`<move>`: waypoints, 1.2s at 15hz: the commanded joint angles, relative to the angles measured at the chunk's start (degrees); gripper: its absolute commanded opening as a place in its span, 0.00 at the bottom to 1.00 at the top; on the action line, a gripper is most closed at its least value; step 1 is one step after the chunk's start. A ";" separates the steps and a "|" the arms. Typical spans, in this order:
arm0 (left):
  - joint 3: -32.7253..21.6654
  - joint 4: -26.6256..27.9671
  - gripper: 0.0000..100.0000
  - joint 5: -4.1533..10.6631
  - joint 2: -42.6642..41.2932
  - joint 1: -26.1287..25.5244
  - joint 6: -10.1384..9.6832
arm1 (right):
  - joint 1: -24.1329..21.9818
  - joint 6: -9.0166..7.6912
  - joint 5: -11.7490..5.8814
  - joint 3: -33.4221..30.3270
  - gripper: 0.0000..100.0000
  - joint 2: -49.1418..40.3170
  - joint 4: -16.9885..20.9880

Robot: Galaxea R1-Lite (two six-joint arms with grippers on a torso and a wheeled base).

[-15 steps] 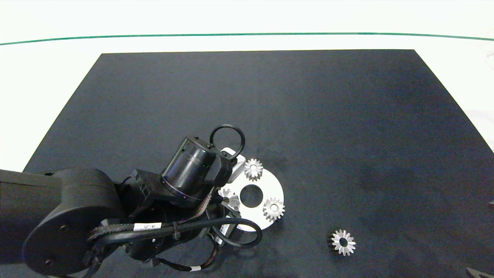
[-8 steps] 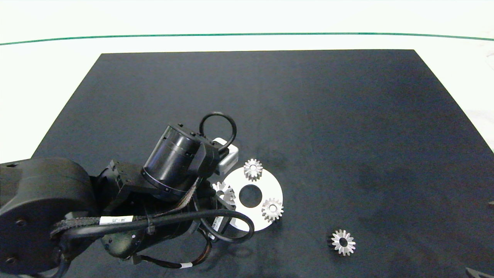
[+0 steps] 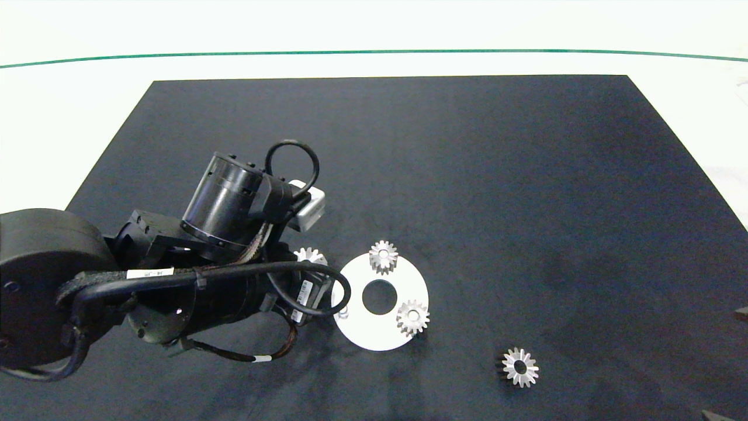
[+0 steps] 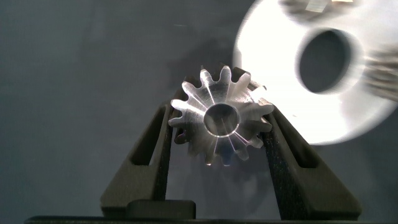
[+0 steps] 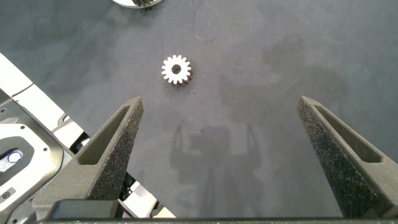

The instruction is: Remove an incorrectly installed larger gear and replace it with the correct smaller gear

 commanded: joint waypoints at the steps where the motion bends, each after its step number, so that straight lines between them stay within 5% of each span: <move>1: -0.75 0.08 0.43 0.14 0.99 3.60 0.97 | 0.21 -0.11 0.04 0.24 1.00 0.09 0.13; 9: -0.84 -0.10 0.43 0.14 3.63 5.18 1.23 | 0.21 -0.11 0.04 0.24 1.00 0.00 0.13; 10: -0.84 -0.10 1.00 0.14 3.71 5.18 1.23 | 0.21 -0.11 0.04 0.24 1.00 0.00 0.05; 18: -1.72 0.17 1.00 0.05 -2.00 6.41 1.32 | 0.21 -0.11 0.04 0.42 1.00 0.09 0.13</move>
